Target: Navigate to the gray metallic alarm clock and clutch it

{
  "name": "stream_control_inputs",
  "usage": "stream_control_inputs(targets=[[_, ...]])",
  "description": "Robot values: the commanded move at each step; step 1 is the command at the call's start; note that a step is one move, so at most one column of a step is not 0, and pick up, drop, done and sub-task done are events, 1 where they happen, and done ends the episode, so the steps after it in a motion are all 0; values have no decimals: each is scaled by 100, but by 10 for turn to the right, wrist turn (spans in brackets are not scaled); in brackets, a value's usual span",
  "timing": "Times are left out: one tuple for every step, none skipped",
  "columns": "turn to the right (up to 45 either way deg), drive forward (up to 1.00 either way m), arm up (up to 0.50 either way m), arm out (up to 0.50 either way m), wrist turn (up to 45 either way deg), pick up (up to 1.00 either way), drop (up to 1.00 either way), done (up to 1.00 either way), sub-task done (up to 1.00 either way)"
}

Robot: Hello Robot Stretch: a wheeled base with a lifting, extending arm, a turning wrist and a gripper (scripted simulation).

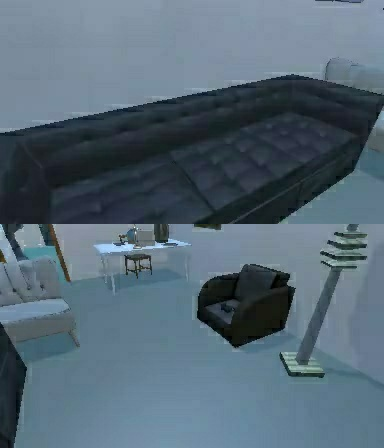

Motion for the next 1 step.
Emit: stream_control_inputs(targets=[[450, 0, 0, 0, 0, 0, 0, 0, 0]])
